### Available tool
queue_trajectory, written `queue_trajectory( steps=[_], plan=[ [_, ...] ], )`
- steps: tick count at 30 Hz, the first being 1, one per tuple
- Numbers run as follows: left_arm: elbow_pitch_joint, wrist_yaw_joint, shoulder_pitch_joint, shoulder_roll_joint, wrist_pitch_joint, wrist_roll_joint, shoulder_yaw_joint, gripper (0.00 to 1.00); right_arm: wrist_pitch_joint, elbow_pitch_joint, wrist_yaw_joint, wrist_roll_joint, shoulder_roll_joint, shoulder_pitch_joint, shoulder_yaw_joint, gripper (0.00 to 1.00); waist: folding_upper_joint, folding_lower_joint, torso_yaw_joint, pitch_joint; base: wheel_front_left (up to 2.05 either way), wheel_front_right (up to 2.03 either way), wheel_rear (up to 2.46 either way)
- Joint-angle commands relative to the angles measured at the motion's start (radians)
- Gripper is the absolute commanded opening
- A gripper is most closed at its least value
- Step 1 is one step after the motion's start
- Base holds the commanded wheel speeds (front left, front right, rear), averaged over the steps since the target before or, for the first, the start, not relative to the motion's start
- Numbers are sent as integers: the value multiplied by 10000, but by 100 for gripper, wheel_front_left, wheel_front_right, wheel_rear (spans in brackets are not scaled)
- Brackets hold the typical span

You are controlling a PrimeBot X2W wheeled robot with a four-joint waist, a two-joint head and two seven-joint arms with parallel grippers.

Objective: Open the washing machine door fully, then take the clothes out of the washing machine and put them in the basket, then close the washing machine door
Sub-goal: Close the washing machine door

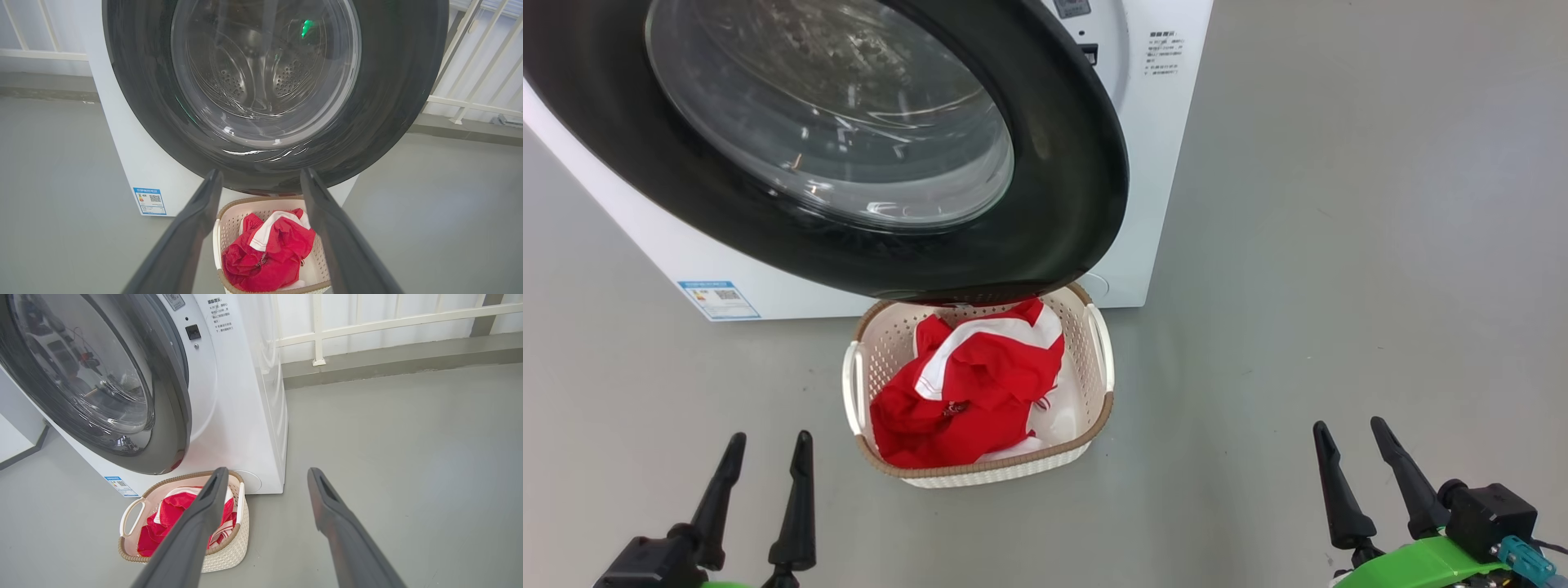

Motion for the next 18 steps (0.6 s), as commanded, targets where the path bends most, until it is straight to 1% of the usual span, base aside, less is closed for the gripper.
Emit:
queue_trajectory(
  steps=[1,12,13,14,15,16,17,18],
  plan=[
    [-192,-54,-89,73,-80,89,384,100,-65,-229,73,-151,-89,-201,249,100,-1,0,-3,5,0,0,0],
    [-155,-54,-153,22,-80,55,352,100,-65,-270,73,-90,-89,-189,277,100,-1,0,46,-32,0,0,0],
    [-163,-54,-156,11,-80,57,332,100,-65,-275,73,-58,-89,-206,308,94,-1,0,65,-26,0,0,0],
    [-169,-54,-154,-5,-80,59,300,100,-65,-283,73,3,-89,-232,352,74,-1,0,87,-20,0,0,0],
    [-168,-54,-151,-23,-80,50,258,100,-65,-289,73,45,-89,-261,387,35,-1,0,113,-11,0,0,0],
    [-164,-54,-152,-40,-80,33,215,100,-65,-288,73,66,-89,-296,424,7,-1,0,145,3,0,0,0],
    [-158,-54,-157,-57,-80,15,168,100,-65,-280,73,69,-89,-337,481,0,-1,0,185,17,0,0,0],
    [-146,-54,-167,-71,-80,-9,118,100,-65,-277,73,74,-89,-382,536,0,-1,0,237,47,0,0,0]
  ],
)
